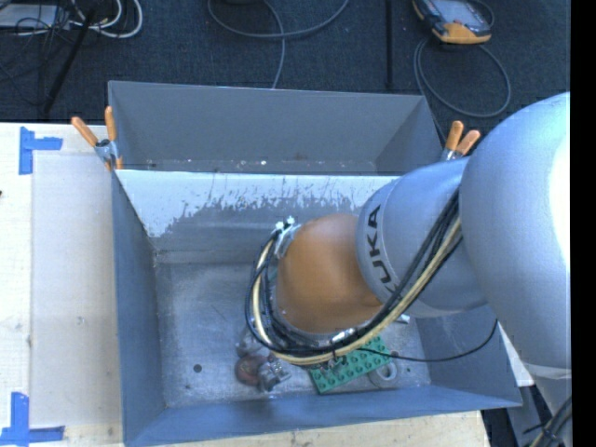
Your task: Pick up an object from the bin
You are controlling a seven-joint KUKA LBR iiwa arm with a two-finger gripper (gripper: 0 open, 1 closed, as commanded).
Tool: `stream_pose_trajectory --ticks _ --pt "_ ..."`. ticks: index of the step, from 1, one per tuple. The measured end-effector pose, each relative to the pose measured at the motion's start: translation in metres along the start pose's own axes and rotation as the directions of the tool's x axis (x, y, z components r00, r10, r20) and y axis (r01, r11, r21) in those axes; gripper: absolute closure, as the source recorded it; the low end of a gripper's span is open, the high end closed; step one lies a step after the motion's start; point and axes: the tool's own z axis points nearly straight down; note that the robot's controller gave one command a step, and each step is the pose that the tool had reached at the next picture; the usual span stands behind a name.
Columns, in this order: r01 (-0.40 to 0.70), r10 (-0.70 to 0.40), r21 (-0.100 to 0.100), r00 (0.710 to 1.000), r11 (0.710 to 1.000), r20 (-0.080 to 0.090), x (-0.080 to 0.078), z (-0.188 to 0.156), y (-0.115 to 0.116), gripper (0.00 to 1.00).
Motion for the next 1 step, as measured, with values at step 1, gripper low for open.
stream_pose_trajectory --ticks 1 --pt "0.240 -0.240 0.002 0.971 0.971 -0.004 0.0102 -0.1624 -0.0317 1.00"
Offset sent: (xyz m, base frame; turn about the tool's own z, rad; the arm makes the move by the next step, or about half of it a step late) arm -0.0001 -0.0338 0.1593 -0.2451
